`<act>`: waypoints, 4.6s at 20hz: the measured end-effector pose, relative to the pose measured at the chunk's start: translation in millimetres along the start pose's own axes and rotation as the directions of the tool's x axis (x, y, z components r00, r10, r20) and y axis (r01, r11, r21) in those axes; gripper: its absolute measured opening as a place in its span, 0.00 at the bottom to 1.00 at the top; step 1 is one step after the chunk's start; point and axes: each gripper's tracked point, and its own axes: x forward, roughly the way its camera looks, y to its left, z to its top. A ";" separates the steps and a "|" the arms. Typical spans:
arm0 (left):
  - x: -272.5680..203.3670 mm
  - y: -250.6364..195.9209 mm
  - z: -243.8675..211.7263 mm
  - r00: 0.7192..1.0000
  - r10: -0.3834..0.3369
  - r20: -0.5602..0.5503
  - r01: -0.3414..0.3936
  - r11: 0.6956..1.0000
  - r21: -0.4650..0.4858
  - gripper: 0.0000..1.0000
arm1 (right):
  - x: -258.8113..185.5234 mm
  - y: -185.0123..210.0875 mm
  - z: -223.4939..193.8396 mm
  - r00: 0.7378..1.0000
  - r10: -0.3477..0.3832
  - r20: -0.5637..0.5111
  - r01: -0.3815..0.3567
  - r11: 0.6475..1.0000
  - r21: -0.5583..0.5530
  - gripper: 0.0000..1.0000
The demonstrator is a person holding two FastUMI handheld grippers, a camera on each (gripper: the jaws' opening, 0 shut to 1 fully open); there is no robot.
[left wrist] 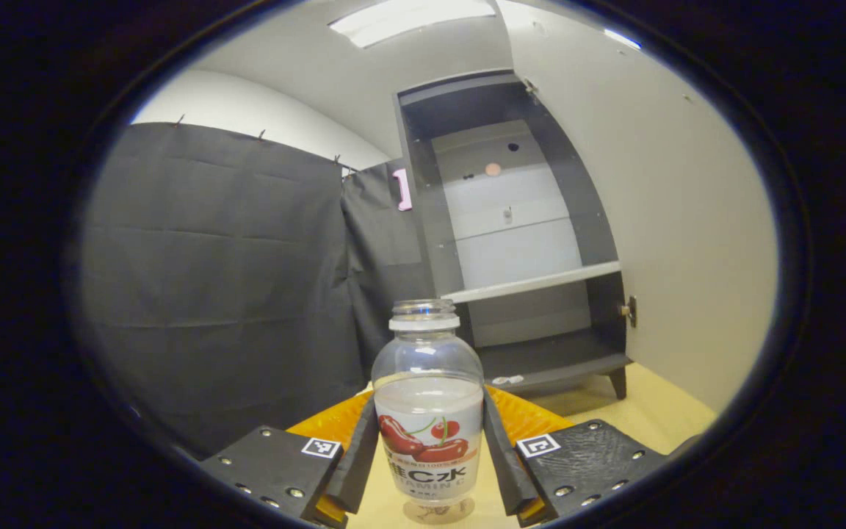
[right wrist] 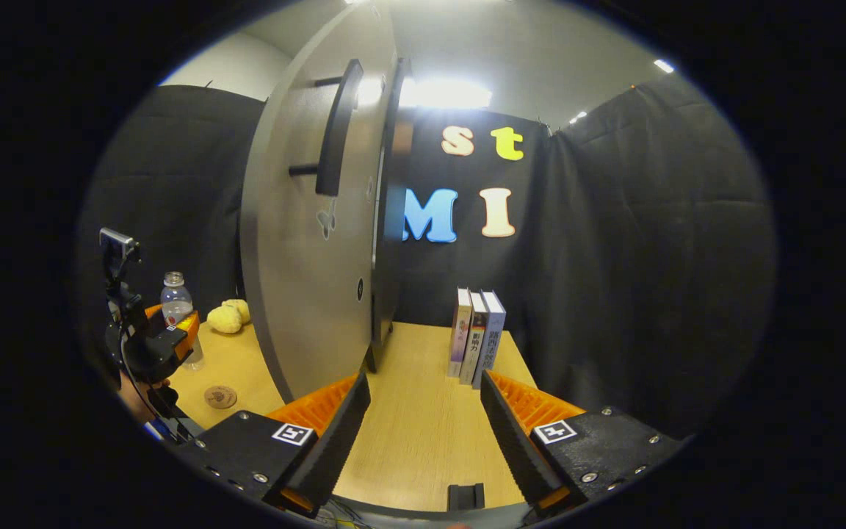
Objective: Open the cabinet door with the right hand, grasp the bottle in the cabinet with the left hand and place it on the coaster, then close the cabinet door with the right hand.
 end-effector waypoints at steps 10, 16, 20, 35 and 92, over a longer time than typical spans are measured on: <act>19.7 8.3 -86.8 1.000 -0.003 -0.017 0.001 0.993 -0.117 0.72 | -0.1 29.1 -99.5 0.974 0.033 -0.225 -0.057 0.993 -0.103 0.94; 28.1 1.5 -130.2 0.995 -0.025 -0.095 0.015 0.995 -0.098 0.72 | 2.2 60.4 -114.3 0.957 0.080 -0.280 -0.126 0.980 -0.152 0.95; 35.5 -1.1 -125.3 0.996 -0.041 -0.083 0.029 0.989 -0.143 0.71 | 7.2 72.3 -112.8 0.954 0.107 -0.279 -0.161 0.971 -0.177 0.96; 31.5 0.4 -133.6 0.994 -0.038 -0.102 0.017 0.980 -0.198 0.73 | 9.6 86.4 -122.1 0.943 0.155 -0.296 -0.214 0.960 -0.178 0.96; -27.2 -29.5 142.9 0.980 -0.200 -0.014 0.195 0.968 -0.161 0.84 | 13.9 -28.4 171.9 0.973 0.033 0.230 -0.092 0.964 0.251 0.93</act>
